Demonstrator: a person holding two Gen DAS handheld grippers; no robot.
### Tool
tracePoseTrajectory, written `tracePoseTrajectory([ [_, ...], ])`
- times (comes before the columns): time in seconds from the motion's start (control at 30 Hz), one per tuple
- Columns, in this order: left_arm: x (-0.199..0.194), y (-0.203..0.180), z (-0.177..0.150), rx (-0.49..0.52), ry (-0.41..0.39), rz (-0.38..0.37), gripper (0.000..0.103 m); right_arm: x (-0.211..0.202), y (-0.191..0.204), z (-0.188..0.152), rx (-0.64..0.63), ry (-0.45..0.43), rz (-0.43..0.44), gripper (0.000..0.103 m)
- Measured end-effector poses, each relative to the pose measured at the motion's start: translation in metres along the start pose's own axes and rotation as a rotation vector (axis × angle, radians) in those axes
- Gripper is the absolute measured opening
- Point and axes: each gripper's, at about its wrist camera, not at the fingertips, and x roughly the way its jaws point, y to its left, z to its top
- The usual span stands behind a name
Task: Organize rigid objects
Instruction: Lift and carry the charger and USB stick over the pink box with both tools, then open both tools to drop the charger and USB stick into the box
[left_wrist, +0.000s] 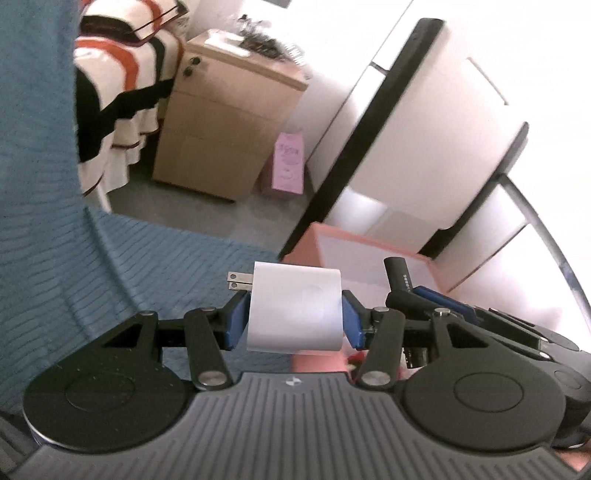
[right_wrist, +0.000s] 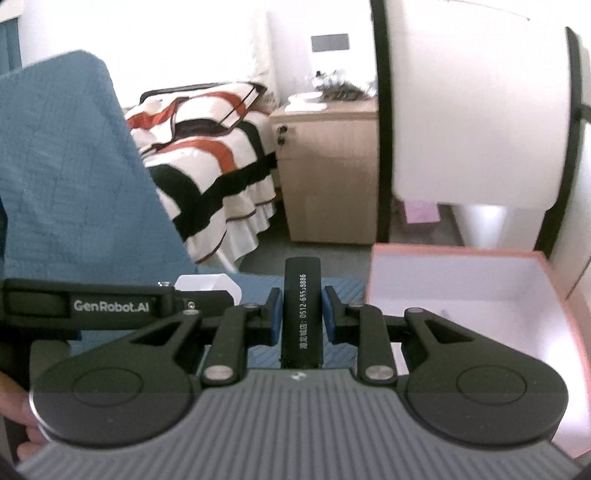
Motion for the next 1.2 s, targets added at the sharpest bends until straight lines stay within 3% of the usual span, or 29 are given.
tracePoseTrajectory([
  [0.3, 0.016, -0.071, 0.011, 0.04, -0.01, -0.055, 0.058, -0.027, -0.052, 0.005, 0.03, -0.013, -0.067, 0.026],
  [0.57, 0.064, -0.118, -0.01, 0.063, 0.036, -0.078, 0.058, -0.031, -0.107, -0.02, 0.079, 0.023, -0.125, 0.026],
  [0.93, 0.136, -0.138, -0.063, 0.08, 0.167, -0.062, 0.058, -0.005, -0.165, -0.083, 0.186, 0.176, -0.164, 0.026],
  [1.2, 0.158, -0.129, -0.084, 0.073, 0.237, -0.053, 0.059, 0.024, -0.181, -0.109, 0.246, 0.273, -0.158, 0.026],
])
